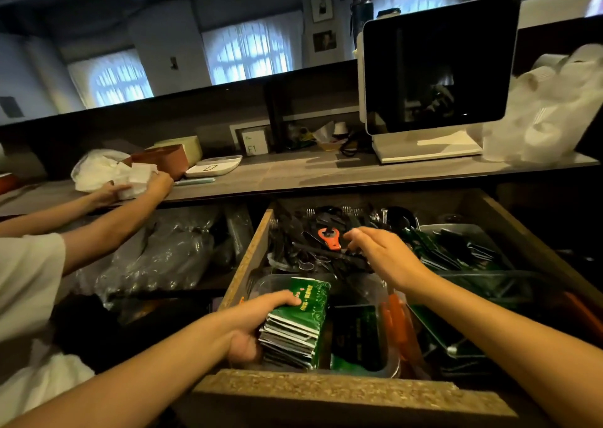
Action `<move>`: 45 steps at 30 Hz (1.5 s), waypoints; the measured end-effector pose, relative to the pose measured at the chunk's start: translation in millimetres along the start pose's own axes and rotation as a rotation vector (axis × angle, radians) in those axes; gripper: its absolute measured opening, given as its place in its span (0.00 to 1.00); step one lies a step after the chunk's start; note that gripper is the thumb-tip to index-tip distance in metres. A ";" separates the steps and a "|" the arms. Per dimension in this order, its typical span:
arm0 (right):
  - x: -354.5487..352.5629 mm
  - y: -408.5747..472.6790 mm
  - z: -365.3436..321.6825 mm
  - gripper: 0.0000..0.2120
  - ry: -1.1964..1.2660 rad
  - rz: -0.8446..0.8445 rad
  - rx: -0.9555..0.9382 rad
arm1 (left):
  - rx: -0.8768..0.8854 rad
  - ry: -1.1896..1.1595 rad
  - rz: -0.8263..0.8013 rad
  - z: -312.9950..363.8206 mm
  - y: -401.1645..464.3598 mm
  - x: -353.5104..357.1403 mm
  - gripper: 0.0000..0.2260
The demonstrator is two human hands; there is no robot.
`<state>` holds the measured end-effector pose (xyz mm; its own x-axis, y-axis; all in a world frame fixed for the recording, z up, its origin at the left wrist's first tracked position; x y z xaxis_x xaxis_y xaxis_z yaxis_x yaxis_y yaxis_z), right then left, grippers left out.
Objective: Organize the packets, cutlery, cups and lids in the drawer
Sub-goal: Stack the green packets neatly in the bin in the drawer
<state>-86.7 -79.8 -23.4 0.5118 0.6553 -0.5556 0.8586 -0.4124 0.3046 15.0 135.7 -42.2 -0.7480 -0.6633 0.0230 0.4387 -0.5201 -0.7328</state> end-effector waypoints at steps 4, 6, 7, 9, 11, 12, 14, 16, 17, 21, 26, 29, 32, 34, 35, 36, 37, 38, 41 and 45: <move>-3.9 7.8 10.9 0.22 -0.039 0.020 0.072 | 0.008 -0.043 0.000 -3.1 18.1 6.3 0.12; -3.7 9.3 13.6 0.21 -0.043 0.025 0.077 | 0.015 -0.041 -0.016 -5.0 25.4 8.3 0.11; -3.5 9.2 14.6 0.21 -0.043 0.028 0.077 | 0.012 -0.005 -0.013 -7.5 30.4 8.0 0.11; -3.5 9.0 12.3 0.21 -0.060 0.028 0.067 | -0.007 0.101 0.021 -12.3 38.8 6.3 0.10; -3.2 9.5 10.4 0.21 -0.081 0.017 0.058 | -0.046 0.196 0.084 -15.7 45.8 5.2 0.08; -2.8 9.9 9.8 0.22 -0.090 0.011 0.053 | -0.060 0.272 0.129 -16.8 49.1 4.7 0.08; -2.5 10.6 9.0 0.22 -0.093 0.010 0.045 | -0.073 0.370 0.190 -18.3 53.6 2.8 0.10; -3.3 11.4 9.5 0.23 -0.076 0.017 0.044 | -0.069 0.329 0.170 -18.4 55.5 1.9 0.14; -3.7 11.5 9.9 0.23 -0.064 0.019 0.044 | -0.065 0.304 0.153 -17.9 55.1 2.2 0.18; -4.9 13.0 11.4 0.24 -0.026 0.011 0.064 | -0.065 0.290 0.057 -13.6 47.1 13.7 0.23; -6.3 15.3 15.4 0.25 0.008 0.010 0.079 | -0.028 0.536 0.157 -5.4 34.1 24.4 0.24; -7.7 20.4 21.4 0.25 0.008 0.052 0.088 | 0.185 1.090 0.411 5.9 32.9 23.2 0.29; -9.0 25.1 29.7 0.26 0.007 0.083 0.092 | 0.521 1.322 0.538 25.8 18.0 30.4 0.25; -16.6 29.6 32.8 0.25 -0.005 0.135 0.102 | 0.669 1.227 0.466 41.1 6.0 43.4 0.21; -23.7 32.7 33.9 0.25 -0.017 0.156 0.108 | 0.715 1.109 0.387 49.2 2.9 51.8 0.18; -32.8 35.3 35.3 0.24 -0.049 0.142 0.115 | 0.743 0.964 0.308 56.6 2.5 60.7 0.17; -42.4 36.9 36.9 0.22 -0.103 0.079 0.126 | 0.763 0.817 0.248 63.6 4.1 69.1 0.15; -51.0 36.5 39.0 0.20 -0.163 -0.017 0.136 | 0.787 0.713 0.212 70.1 7.9 76.6 0.15; -64.4 31.5 50.7 0.16 -0.220 -0.245 0.202 | 0.892 0.538 0.135 83.6 25.8 98.2 0.13; -67.8 32.2 59.0 0.10 -0.162 -0.350 0.314 | 0.973 0.350 0.075 90.3 46.4 118.9 0.11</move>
<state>-95.5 -174.9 -21.6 0.1618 0.6922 -0.7033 0.9152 -0.3719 -0.1555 -8.6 -15.9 -12.1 -0.7368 -0.5992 -0.3131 0.5864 -0.7969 0.1451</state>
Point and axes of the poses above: each hand's wrist, its own y-axis towards the middle knuckle, its own x-axis out of the palm, z = x × y, the point moved 1 cm from there along y, towards the middle knuckle
